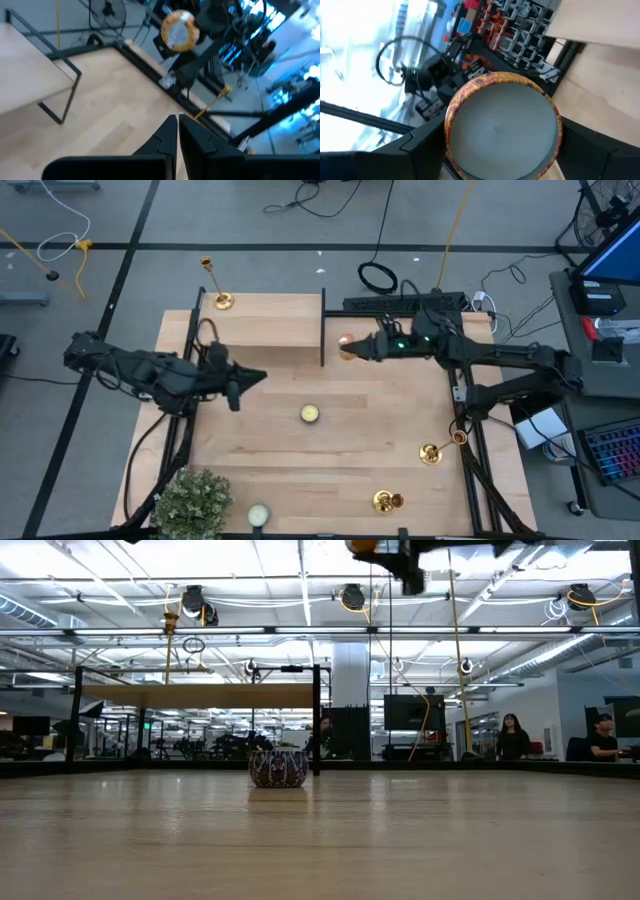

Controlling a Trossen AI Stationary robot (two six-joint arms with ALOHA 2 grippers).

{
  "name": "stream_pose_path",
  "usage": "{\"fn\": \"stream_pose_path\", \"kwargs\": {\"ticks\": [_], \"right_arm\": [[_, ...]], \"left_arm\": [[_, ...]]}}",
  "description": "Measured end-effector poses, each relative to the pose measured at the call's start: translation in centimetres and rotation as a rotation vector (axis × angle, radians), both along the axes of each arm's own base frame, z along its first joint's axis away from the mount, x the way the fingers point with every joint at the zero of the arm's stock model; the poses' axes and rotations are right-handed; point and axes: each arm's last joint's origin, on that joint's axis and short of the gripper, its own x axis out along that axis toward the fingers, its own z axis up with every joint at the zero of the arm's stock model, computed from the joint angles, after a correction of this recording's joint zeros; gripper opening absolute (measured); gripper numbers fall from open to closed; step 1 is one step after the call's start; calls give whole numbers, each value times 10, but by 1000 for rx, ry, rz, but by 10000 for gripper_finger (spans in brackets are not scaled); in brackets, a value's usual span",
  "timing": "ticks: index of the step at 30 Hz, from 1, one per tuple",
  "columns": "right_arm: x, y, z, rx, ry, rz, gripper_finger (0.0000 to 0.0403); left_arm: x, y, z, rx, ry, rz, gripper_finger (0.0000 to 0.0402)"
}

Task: Pick & Place candle stick holders
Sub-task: Put the orange scented candle on the shelf

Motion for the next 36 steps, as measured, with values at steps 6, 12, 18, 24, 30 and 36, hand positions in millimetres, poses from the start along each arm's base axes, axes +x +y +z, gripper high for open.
{"fn": "stream_pose_path", "kwargs": {"ticks": [6,12,18,24,30,36], "right_arm": [[48,-2,35,-140,60,87,298],[86,-2,44,-268,217,156,298],[122,-10,22,-331,372,149,298],[154,-26,1,-324,415,136,298],[175,-44,5,-394,472,68,298],[184,-72,20,-485,530,-17,298]], "left_arm": [[-21,9,11,-16,-65,57,21],[-40,16,10,-50,-49,79,21],[-48,19,7,-84,-17,92,21],[-50,17,-1,-114,58,49,21],[-53,12,-7,-137,131,-34,21],[-56,10,-11,-154,179,-88,21]]}}
